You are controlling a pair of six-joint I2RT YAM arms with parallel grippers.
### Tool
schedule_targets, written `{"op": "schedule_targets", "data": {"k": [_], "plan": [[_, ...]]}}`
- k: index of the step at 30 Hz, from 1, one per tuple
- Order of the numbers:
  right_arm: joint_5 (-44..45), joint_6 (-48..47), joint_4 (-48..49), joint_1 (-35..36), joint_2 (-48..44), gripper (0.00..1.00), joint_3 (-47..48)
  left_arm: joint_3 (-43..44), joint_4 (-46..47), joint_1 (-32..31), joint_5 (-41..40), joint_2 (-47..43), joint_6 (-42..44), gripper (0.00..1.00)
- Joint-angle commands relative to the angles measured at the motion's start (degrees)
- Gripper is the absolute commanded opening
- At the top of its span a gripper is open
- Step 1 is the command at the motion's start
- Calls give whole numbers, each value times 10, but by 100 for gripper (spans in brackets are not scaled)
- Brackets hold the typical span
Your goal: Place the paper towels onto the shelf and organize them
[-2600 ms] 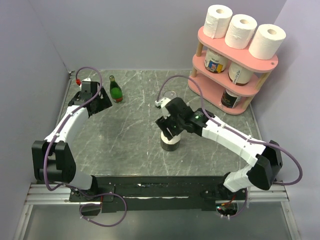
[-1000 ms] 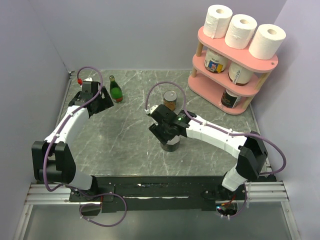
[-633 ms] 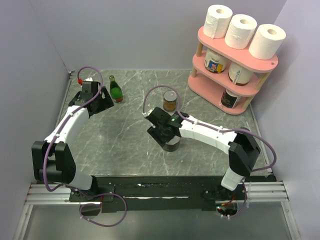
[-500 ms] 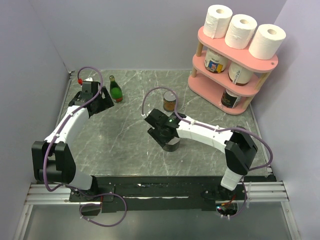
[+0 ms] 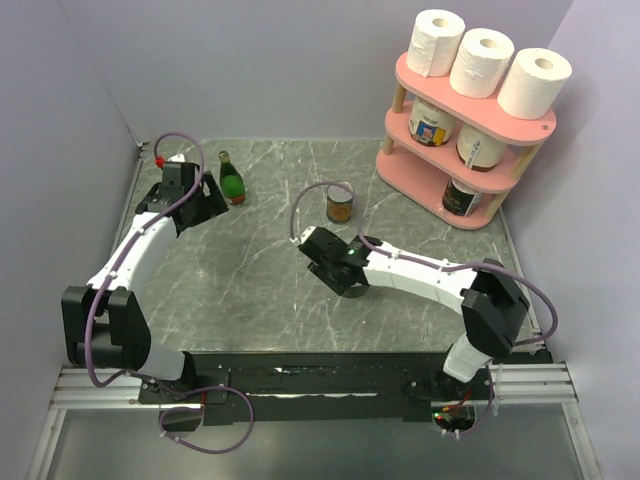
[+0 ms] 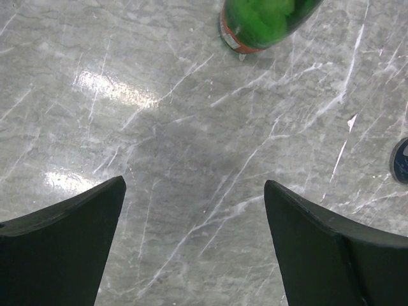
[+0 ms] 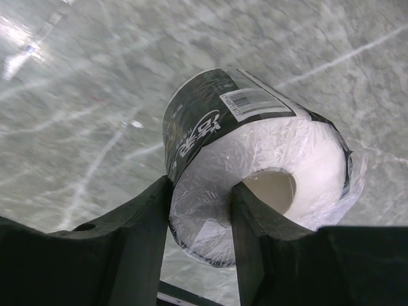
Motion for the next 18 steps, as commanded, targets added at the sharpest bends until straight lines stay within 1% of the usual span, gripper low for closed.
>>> {"op": "schedule_targets", "data": {"k": [1,4,6,7,8,9,10,11,12,14,15,18], "plan": [[27,-58,12,-43,-74,44,-28,-3,17,-2,2,-24,3,96],[40,-116,31,-83,-111,44,-31,-1,17,-2,6,-24,2,96],[49,-185,93,-103,-128,43,-42,0,15,-2,8,-24,2,96],[57,-211,127,-133,-142,43,-65,2,15,-2,9,-23,2,97],[59,-253,164,-148,-148,43,-75,2,15,-2,10,-27,0,96],[58,-270,214,-167,-152,43,-81,0,15,-2,15,-29,-2,96],[49,-285,230,-199,-152,43,-79,-1,17,-2,18,-34,-1,96],[42,-316,245,-216,-149,43,-74,-4,20,-2,20,-42,-2,96],[36,-334,281,-228,-147,43,-66,-8,23,-2,21,-47,-2,96],[31,-385,309,-259,-123,45,-53,-10,27,-2,23,-54,-3,96],[33,-397,337,-268,-111,45,-33,-8,28,-2,25,-54,-3,96],[27,-416,362,-307,-35,46,15,-6,25,-2,34,-55,-4,96]]}}
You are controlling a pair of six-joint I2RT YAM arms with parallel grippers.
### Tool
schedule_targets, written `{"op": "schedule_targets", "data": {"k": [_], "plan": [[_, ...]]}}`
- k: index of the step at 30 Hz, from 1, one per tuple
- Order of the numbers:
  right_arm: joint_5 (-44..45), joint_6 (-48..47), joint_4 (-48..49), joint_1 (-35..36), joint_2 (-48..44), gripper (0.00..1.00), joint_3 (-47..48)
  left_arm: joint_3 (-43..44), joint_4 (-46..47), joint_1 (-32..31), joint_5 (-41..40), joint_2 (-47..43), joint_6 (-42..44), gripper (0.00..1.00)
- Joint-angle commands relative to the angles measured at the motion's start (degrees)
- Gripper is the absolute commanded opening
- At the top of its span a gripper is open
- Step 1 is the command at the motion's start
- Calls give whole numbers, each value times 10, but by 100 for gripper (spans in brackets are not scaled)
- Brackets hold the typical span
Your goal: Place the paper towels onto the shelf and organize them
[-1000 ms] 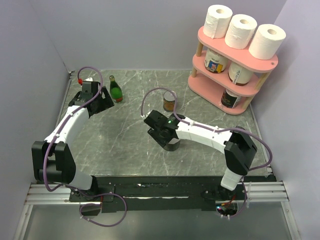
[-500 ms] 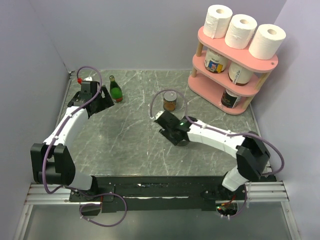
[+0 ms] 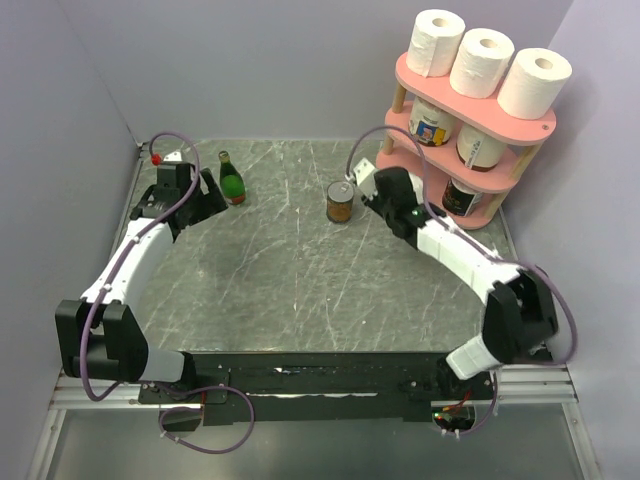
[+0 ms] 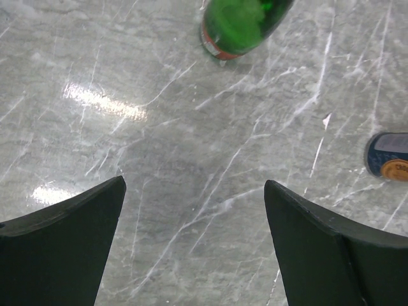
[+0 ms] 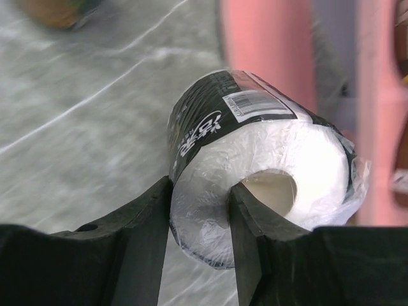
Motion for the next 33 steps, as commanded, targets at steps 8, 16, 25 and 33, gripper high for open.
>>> {"op": "schedule_targets", "data": {"k": [8,16,25,33], "plan": [[-23,-168,207,-74,173,46,131,-3,26,-2,36,-35,-9,96],[-64,-175,185,-95,236,46,180,-4,32,-2,54,-37,-11,97],[-66,-161,180,-112,273,46,205,-10,38,-2,67,-53,-9,96],[-51,-162,184,-127,290,47,211,-10,39,-3,73,-51,-10,96]]}}
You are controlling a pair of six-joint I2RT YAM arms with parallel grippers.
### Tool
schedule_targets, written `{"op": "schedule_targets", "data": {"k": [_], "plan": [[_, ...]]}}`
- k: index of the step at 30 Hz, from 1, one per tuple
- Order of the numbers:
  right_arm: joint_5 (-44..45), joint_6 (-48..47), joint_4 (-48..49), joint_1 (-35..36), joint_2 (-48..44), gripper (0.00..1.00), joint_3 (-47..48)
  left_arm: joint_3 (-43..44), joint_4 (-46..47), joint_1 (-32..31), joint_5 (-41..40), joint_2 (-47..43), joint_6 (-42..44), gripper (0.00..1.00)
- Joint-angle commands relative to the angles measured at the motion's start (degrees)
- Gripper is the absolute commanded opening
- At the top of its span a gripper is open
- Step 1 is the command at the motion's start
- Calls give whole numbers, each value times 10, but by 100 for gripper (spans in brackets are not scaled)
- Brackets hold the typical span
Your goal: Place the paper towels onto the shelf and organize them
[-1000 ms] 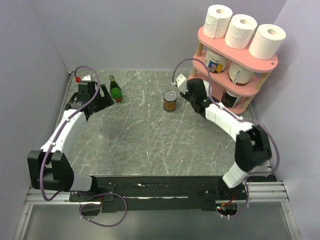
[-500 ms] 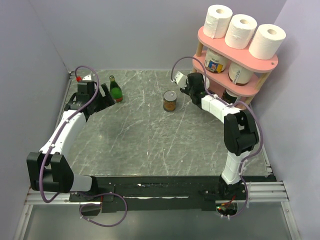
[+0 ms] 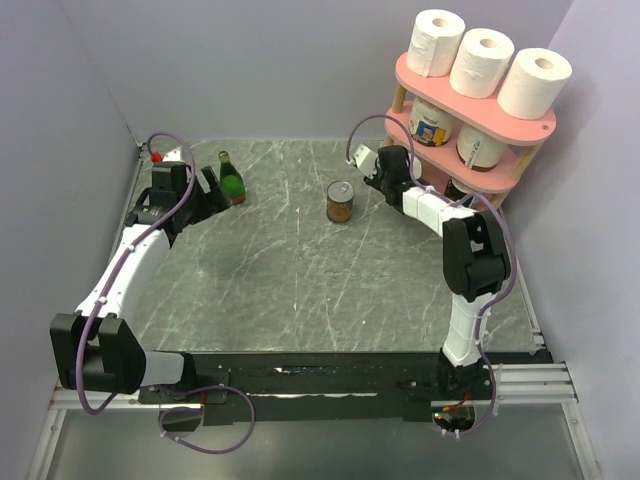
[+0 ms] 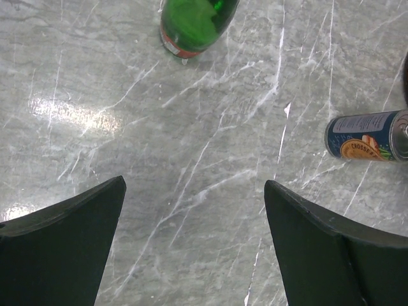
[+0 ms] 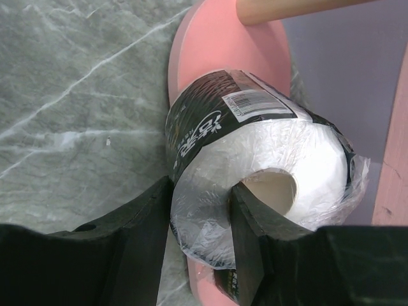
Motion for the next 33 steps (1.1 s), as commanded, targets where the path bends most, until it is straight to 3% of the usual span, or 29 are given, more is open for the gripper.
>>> {"op": "schedule_targets", "data": {"k": [1,3,10,12,24,28,33], "plan": [[17,-1,41,-13,3,48,40,-1,22,-2,11,-13,-8,96],[20,-7,51,-14,9,54,43,0,22,-2,12,-13,-7,96],[71,-53,61,-18,51,54,78,-4,26,-2,16,-21,-4,96],[85,-54,77,-16,48,58,73,-6,30,-2,21,-24,-3,96],[126,-95,148,31,-22,63,20,-6,37,7,47,-24,-2,96],[74,-60,135,43,-41,60,13,-9,39,9,50,-26,-2,96],[42,-32,107,42,-9,47,36,-10,40,13,59,-24,-4,96]]}}
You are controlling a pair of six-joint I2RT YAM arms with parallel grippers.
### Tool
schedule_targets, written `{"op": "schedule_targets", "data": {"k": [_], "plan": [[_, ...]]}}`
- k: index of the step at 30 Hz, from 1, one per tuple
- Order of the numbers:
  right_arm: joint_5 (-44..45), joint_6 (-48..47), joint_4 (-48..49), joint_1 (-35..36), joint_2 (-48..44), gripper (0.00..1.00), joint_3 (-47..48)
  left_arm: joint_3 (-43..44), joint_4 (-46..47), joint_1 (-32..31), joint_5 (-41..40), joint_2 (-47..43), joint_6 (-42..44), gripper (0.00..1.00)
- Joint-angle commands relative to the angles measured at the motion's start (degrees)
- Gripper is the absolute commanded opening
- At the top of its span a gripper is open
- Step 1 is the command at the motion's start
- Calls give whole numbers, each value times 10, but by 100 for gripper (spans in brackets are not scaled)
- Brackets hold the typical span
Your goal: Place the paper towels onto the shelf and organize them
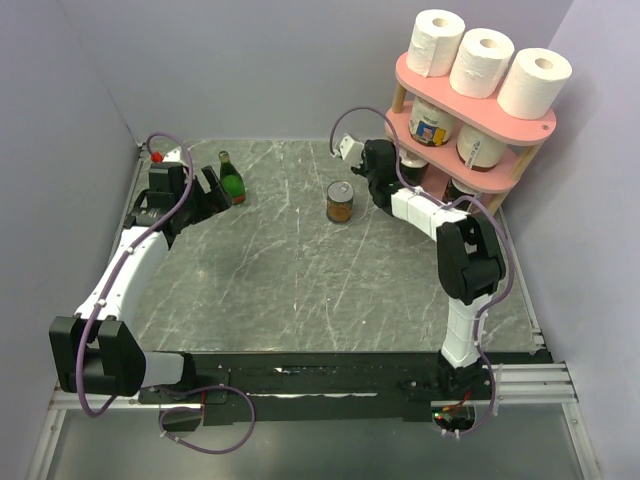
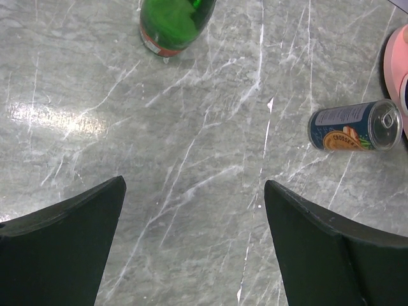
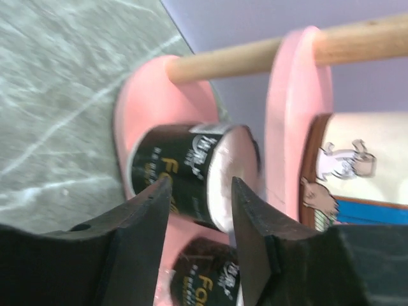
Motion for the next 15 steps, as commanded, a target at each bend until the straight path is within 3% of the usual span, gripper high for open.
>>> {"op": "schedule_targets", "data": {"k": [1,4,15], "plan": [[-42,38,-4,-6,7,45,31,0,23,5,18,-15,-4,96],[-46,45,-16,-10,29,38,45,-1,23,4,17,-17,-2,97],[-52,68,-37,-47,89,38,70,-1,22,5,14,-18,-2,96]]}}
